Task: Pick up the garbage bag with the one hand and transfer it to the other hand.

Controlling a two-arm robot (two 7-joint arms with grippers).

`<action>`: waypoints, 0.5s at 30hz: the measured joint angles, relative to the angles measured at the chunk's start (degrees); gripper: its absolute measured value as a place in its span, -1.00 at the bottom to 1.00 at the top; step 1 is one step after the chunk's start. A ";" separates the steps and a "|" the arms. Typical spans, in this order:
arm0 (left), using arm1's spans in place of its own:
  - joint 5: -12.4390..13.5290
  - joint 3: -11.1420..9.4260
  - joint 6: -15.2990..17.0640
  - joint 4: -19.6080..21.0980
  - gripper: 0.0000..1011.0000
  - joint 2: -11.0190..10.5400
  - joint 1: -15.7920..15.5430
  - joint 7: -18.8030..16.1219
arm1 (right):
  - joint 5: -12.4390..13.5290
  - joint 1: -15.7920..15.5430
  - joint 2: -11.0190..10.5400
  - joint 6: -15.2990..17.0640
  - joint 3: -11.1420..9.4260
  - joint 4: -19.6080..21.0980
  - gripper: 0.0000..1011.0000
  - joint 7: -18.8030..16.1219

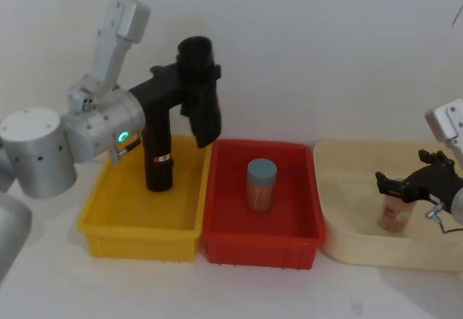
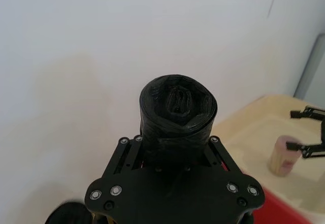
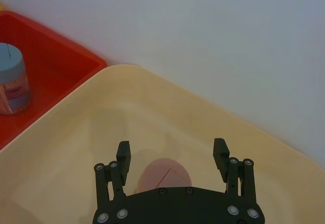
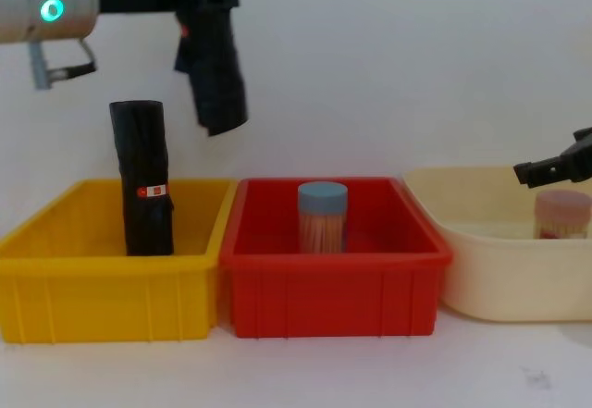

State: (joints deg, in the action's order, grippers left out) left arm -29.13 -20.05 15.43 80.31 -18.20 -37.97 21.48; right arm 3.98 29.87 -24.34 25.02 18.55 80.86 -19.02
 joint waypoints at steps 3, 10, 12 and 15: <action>-0.09 -0.65 -0.52 -1.39 -0.28 0.89 -1.54 0.75 | 0.00 0.00 0.00 0.00 0.00 0.00 0.98 0.00; -0.30 -3.05 -1.90 -8.00 -0.28 4.21 -6.71 3.10 | 0.00 0.00 0.00 0.00 0.00 0.00 0.98 0.00; -0.39 -3.71 -2.25 -10.04 -0.28 5.15 -7.99 3.88 | 0.00 0.00 0.00 0.00 0.00 0.00 0.98 0.00; -0.52 -4.57 -2.63 -12.94 -0.28 6.40 -9.60 4.76 | 0.00 0.00 0.00 0.00 0.00 0.00 0.98 0.00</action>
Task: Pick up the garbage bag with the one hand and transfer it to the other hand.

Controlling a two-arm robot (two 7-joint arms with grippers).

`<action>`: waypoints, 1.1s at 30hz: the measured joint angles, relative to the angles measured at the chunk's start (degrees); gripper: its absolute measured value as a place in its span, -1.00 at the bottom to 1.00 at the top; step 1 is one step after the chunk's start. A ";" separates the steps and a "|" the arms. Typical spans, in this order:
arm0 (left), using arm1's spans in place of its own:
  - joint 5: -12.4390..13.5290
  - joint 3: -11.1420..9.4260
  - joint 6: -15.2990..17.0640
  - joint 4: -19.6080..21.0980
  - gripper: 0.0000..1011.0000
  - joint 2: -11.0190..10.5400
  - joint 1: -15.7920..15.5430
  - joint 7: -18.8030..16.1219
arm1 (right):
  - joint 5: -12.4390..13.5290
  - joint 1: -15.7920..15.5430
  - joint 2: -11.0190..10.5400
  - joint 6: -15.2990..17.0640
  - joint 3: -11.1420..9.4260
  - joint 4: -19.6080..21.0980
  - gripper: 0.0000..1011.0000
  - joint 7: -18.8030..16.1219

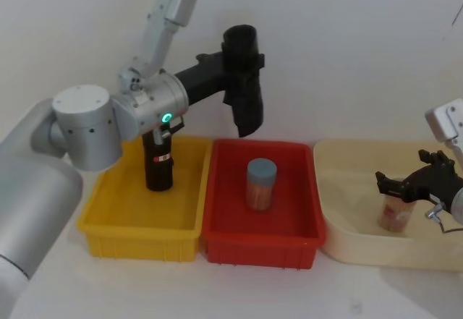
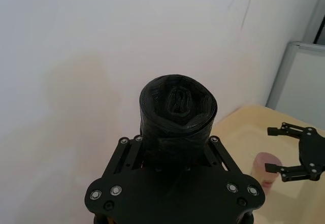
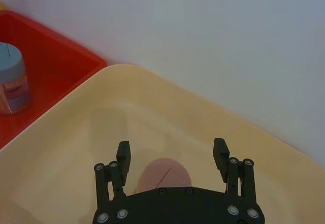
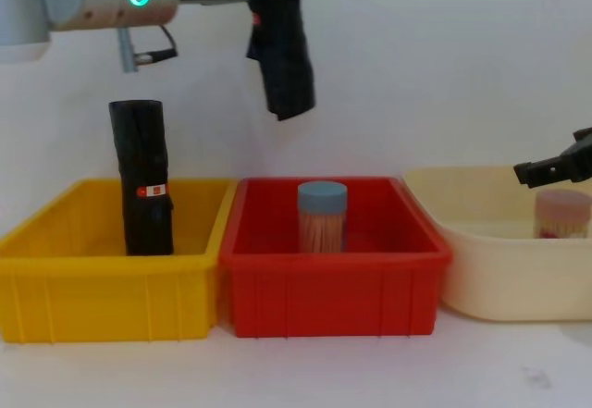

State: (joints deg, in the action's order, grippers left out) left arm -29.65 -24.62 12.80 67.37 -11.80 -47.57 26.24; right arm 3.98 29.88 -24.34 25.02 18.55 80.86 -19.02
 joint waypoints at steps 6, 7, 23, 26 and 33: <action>-0.10 -1.49 -0.28 -4.16 -0.28 1.57 -2.11 1.47 | 0.00 0.00 0.00 0.00 0.00 0.00 0.98 0.00; -0.10 -1.90 -0.29 -5.20 -0.28 1.91 -2.60 1.79 | 0.00 0.00 0.00 0.00 0.00 0.00 0.98 0.00; -0.73 -4.16 -0.68 -10.15 -0.28 3.51 -4.57 4.16 | 0.11 -0.16 0.00 -0.41 -0.20 0.31 0.98 -0.43; -0.81 -4.34 -0.73 -10.51 -0.28 3.62 -4.72 4.36 | 0.46 -0.31 -0.05 -1.05 -0.35 0.75 0.98 -1.11; -0.96 -4.63 -0.84 -11.12 -0.28 3.81 -4.94 4.70 | 2.13 -0.56 -0.28 -2.97 -0.67 2.53 0.98 -3.70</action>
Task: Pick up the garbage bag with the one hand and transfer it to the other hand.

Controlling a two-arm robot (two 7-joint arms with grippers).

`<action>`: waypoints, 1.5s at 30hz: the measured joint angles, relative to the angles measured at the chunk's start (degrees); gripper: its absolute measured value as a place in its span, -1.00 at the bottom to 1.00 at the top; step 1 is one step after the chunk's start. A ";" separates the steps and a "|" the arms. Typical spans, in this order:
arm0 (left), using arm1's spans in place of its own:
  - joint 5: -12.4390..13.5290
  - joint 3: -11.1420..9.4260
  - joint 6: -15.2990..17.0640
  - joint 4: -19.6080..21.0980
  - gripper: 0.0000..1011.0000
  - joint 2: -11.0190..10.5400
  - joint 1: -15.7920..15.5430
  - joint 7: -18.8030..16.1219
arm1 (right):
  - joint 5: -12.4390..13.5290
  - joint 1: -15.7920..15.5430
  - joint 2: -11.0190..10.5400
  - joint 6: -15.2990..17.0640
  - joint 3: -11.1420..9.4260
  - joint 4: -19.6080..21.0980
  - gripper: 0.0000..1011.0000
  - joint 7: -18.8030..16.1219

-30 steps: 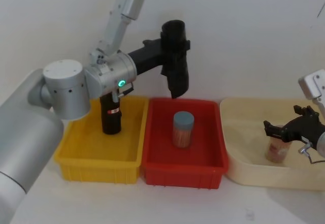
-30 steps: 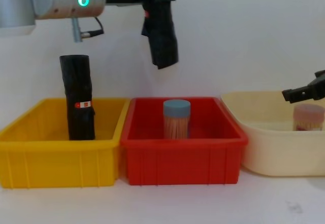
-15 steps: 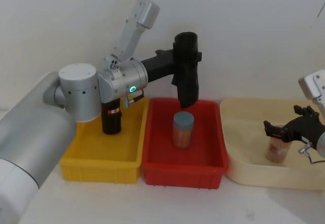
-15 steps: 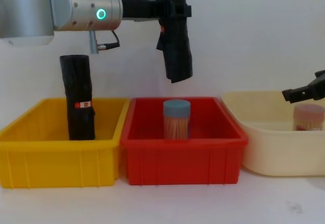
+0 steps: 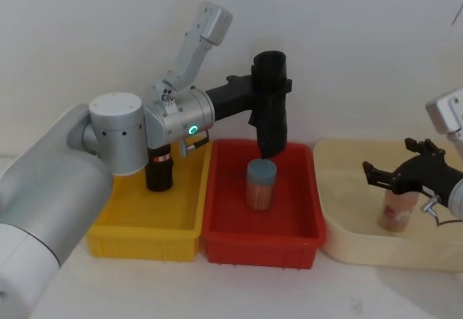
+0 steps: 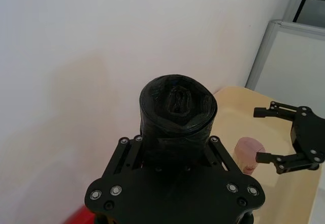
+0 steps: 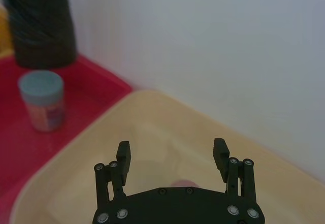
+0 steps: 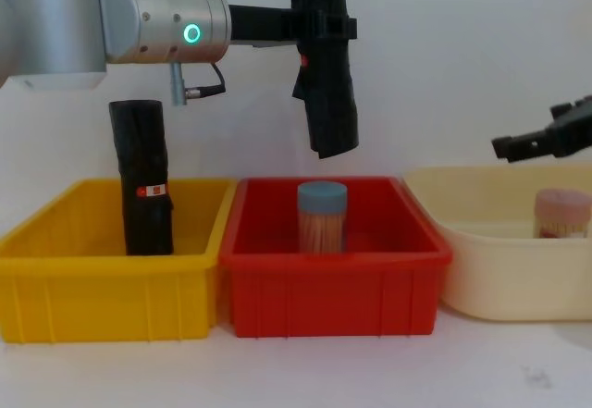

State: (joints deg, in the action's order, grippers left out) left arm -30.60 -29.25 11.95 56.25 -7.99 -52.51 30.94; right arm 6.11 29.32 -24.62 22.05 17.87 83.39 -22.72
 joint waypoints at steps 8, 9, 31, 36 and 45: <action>-0.08 -0.18 -0.04 -0.35 -0.28 0.13 -0.14 0.21 | 2.15 0.37 0.24 -1.46 0.27 1.03 0.98 -3.18; -0.09 -0.21 -0.05 -0.41 -0.28 0.14 -0.16 0.23 | 2.55 0.61 0.42 -1.65 0.48 0.99 0.98 -3.88; -0.16 -0.37 -0.10 -0.71 -0.28 0.24 -0.27 0.41 | 4.59 9.26 8.19 -3.27 5.22 -13.39 0.98 -6.37; -0.16 -0.37 -0.10 -0.74 -0.28 0.25 -0.27 0.42 | 4.87 11.08 9.97 -3.71 5.65 -16.35 0.98 -5.66; -0.16 -0.37 -0.10 -0.76 -0.28 0.24 -0.28 0.42 | 5.81 13.38 11.92 -4.34 6.33 -19.03 0.98 -5.99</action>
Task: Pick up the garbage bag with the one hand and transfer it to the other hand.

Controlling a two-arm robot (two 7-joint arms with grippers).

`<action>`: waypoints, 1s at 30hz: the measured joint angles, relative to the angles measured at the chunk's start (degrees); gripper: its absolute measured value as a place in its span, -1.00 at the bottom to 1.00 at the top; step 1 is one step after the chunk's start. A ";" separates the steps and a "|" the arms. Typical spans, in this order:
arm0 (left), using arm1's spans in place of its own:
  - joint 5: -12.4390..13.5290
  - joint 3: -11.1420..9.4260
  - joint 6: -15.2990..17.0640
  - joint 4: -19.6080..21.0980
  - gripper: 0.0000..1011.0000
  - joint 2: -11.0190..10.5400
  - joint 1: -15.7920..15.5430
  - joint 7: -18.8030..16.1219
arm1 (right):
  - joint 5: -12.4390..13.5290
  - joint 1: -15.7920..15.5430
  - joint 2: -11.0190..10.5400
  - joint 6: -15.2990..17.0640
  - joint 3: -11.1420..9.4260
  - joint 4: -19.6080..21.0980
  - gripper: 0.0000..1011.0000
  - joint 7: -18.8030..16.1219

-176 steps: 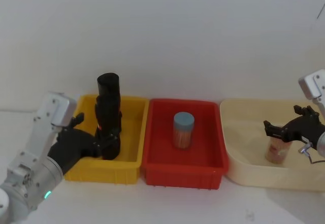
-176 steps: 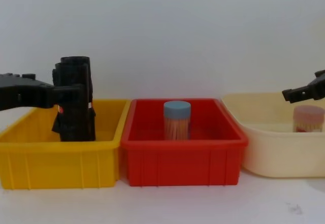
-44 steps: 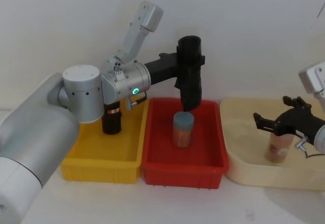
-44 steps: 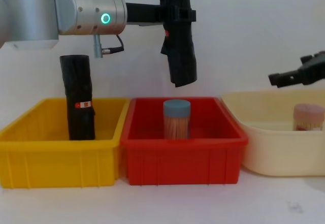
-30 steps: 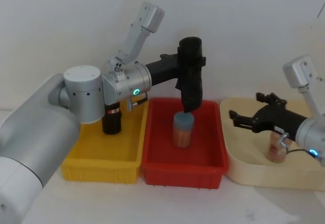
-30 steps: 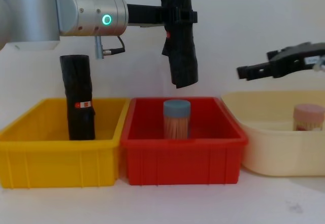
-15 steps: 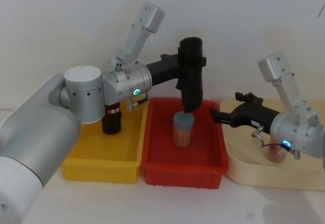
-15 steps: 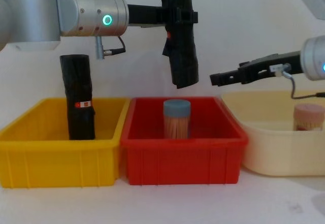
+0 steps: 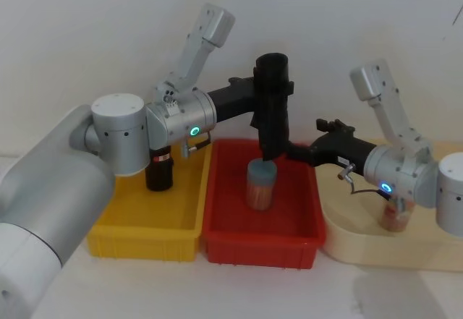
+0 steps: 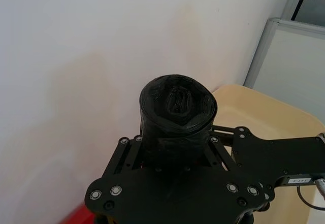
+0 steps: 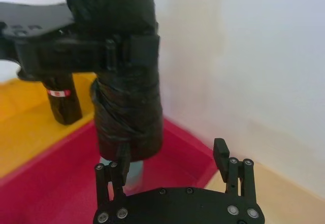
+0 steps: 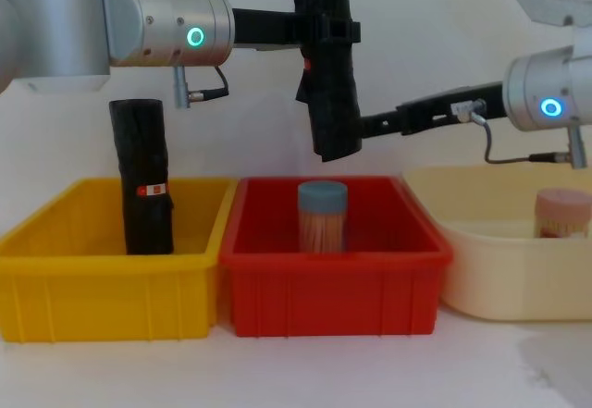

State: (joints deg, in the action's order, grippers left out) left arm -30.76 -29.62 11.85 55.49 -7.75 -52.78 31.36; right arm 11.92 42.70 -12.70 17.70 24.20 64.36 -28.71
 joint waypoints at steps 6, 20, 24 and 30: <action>0.00 0.00 0.00 0.00 -0.28 0.00 0.00 0.00 | 0.89 0.89 0.34 -0.07 0.62 -0.28 0.98 -1.69; 0.00 0.00 0.01 0.01 -0.28 0.00 0.00 -0.01 | 2.12 2.02 0.35 0.25 2.35 -0.20 0.98 -5.09; 0.00 0.00 0.01 0.01 -0.28 0.00 0.00 -0.01 | 2.31 2.86 0.92 -0.09 2.73 -1.69 0.98 -5.43; 0.00 0.00 0.01 0.01 -0.28 0.00 0.00 -0.01 | 2.49 4.81 2.42 -1.46 3.38 -5.53 0.98 -5.61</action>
State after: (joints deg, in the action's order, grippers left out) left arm -30.75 -29.62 11.86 55.49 -7.75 -52.78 31.35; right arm 14.41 47.51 -10.28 16.25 27.58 58.83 -34.32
